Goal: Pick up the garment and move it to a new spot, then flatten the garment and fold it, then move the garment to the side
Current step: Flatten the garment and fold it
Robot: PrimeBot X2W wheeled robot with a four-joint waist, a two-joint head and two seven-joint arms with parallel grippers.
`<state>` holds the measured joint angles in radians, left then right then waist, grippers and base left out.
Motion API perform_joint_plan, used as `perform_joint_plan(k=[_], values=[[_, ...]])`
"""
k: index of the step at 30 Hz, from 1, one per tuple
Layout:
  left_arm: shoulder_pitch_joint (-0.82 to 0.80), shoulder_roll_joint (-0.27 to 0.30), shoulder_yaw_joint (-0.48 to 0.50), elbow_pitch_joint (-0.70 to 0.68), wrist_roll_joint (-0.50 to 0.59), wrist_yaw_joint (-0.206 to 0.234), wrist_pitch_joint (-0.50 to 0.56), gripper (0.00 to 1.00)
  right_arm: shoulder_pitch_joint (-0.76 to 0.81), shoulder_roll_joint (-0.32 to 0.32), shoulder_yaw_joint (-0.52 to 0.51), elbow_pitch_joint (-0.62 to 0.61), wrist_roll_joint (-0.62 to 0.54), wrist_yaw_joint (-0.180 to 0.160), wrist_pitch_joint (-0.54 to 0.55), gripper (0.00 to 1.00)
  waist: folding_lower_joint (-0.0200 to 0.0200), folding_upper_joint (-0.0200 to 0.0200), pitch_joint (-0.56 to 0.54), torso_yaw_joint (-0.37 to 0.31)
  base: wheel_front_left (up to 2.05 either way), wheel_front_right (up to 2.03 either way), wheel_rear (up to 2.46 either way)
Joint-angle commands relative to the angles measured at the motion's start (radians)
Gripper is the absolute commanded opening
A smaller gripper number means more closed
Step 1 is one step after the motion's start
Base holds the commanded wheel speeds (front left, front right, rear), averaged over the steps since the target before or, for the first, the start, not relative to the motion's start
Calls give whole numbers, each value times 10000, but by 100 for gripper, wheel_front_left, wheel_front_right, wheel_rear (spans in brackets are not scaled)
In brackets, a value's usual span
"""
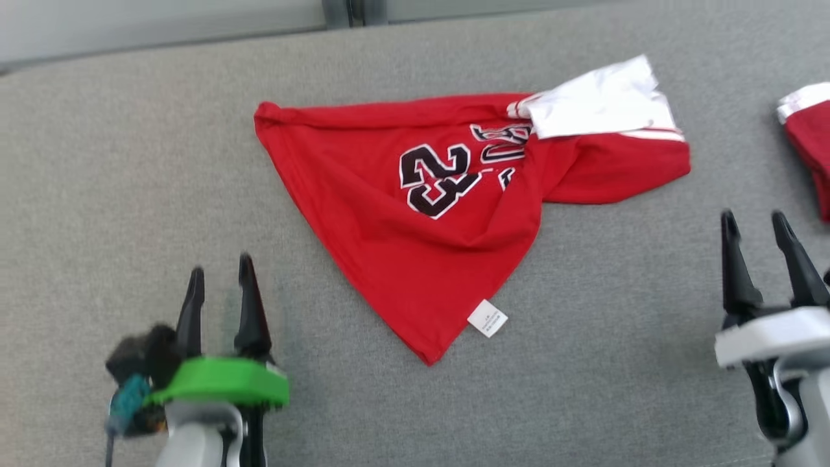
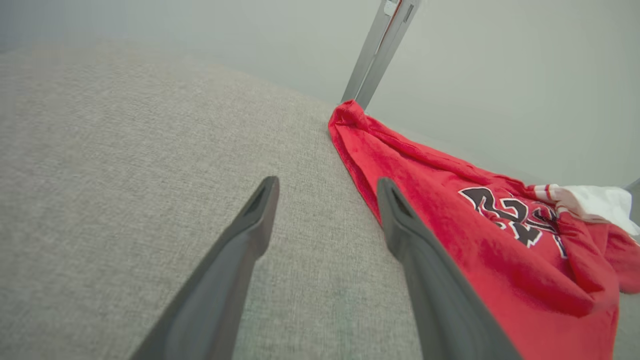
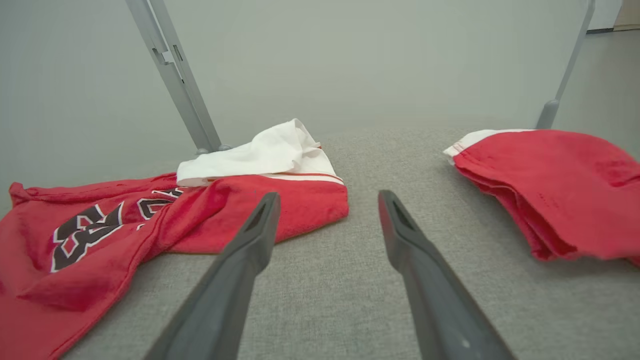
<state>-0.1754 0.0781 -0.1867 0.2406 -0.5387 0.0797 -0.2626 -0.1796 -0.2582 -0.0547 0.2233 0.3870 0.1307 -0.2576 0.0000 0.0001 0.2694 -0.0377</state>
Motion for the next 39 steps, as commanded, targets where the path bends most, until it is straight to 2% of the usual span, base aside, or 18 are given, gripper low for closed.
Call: perform_joint_plan(k=[1, 7, 12, 15, 21, 24, 32, 39], values=[[1093, -114, 293, -623, 891, 59, -22, 100, 755, 148, -451, -481, -908, 2, -88, 100, 0, -1, -1492, -251, 0, 0, 0], [2722, -245, 556, -1396, 2134, -276, -23, 100, 2378, 1029, -1260, -1467, -2033, 1, -80, 100, 0, -1, -2087, -264, 0, 0, 0], [3094, -269, 541, -1490, 2101, -427, -23, 100, 2938, 1355, -1325, -1633, -2293, 1, -82, 100, 0, -1, -2141, -370, 0, 0, 0], [2780, -271, 264, -1487, 2013, -537, -23, 100, 2895, 1463, -1261, -1731, -2310, 1, -83, 100, 0, -1, -1965, -497, 0, 0, 0], [829, -262, -1374, -791, 1775, -978, -16, 100, 2164, 1472, -1014, -2068, -2177, 1, -82, 100, 0, -1, -902, -854, 0, 0, 0], [-971, -247, -2530, 185, 1457, -1057, 269, 100, 1630, 1498, -724, -2224, -2114, 1, -84, 100, 0, -1, -232, -1210, 0, 0, 0], [-4749, -242, -4471, 2924, -429, -676, 1664, 100, 637, 1818, 95, -2444, -1891, 1, -84, 100, 0, -1, 1092, -2624, 0, 0, 0], [-6495, -238, -5413, 4818, -1818, -428, 2053, 100, 364, 2029, 344, -2436, -1726, 1, -85, 100, 0, -1, 1609, -3471, 0, 0, 0]])
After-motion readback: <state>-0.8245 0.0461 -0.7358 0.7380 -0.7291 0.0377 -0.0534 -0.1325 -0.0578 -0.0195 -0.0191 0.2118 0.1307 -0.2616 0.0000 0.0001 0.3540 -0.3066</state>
